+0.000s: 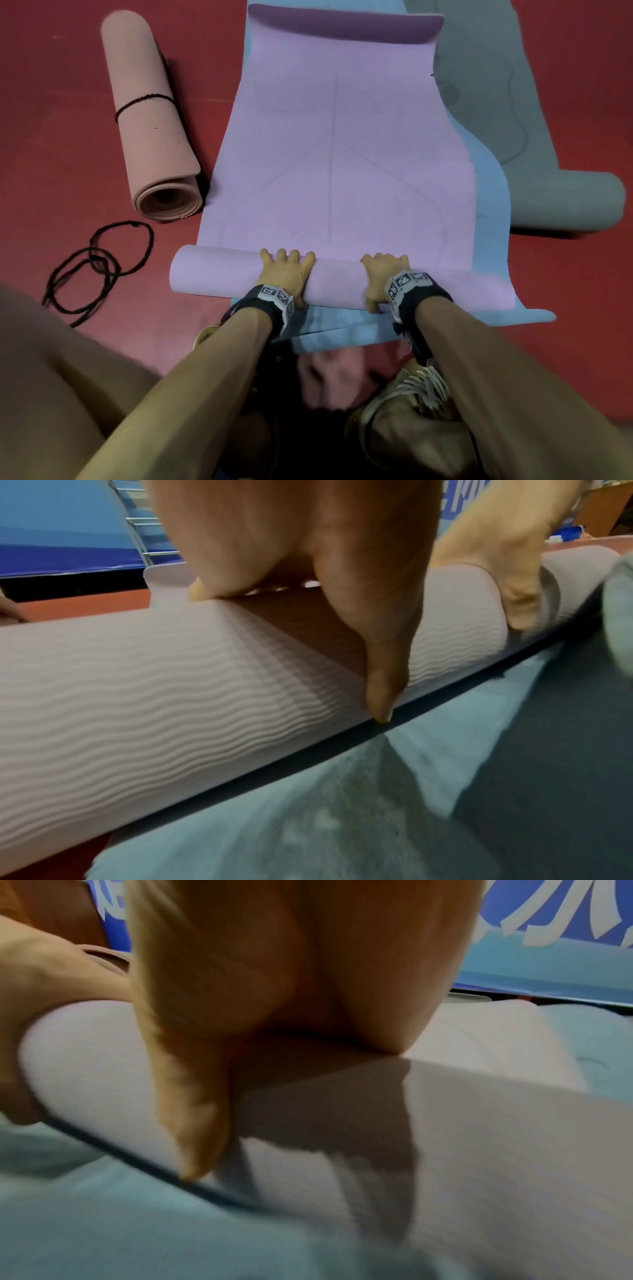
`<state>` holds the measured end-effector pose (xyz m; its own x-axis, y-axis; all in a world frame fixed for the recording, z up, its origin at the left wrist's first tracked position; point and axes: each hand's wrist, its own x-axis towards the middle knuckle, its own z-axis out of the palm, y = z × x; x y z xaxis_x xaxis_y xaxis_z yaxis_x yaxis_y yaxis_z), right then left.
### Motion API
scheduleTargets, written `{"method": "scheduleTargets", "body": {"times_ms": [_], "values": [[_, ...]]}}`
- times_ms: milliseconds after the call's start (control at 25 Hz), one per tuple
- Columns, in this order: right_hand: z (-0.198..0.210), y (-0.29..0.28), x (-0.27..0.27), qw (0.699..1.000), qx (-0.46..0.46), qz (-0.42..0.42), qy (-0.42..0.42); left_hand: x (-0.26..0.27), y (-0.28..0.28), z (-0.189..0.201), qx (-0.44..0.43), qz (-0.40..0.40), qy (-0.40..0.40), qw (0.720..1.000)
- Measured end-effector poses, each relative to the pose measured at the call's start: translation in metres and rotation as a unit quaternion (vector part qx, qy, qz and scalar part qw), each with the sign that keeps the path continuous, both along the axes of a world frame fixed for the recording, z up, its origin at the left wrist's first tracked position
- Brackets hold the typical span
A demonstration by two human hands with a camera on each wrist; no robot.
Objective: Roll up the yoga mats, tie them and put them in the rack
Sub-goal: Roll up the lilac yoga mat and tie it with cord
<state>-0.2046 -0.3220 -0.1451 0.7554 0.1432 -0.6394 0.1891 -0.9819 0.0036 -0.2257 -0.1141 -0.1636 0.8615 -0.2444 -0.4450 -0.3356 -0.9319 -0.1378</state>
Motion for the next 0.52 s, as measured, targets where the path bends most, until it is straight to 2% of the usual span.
{"method": "scheduleTargets", "body": {"times_ms": [120,200,400,520], "values": [[-0.005,-0.004,-0.029,0.994,0.026,0.019,-0.105,0.018,-0.001,0.008,-0.017,0.018,0.061,0.998],[-0.008,-0.004,-0.041,0.99,0.013,0.024,-0.139,0.031,-0.002,0.017,-0.025,0.034,0.106,0.993],[-0.005,0.002,-0.037,0.992,0.0,0.024,-0.122,0.034,-0.001,0.019,-0.03,0.039,0.151,0.987],[0.0,0.002,-0.024,0.994,-0.013,0.034,-0.098,0.023,0.001,0.011,-0.012,0.028,0.121,0.992]]}}
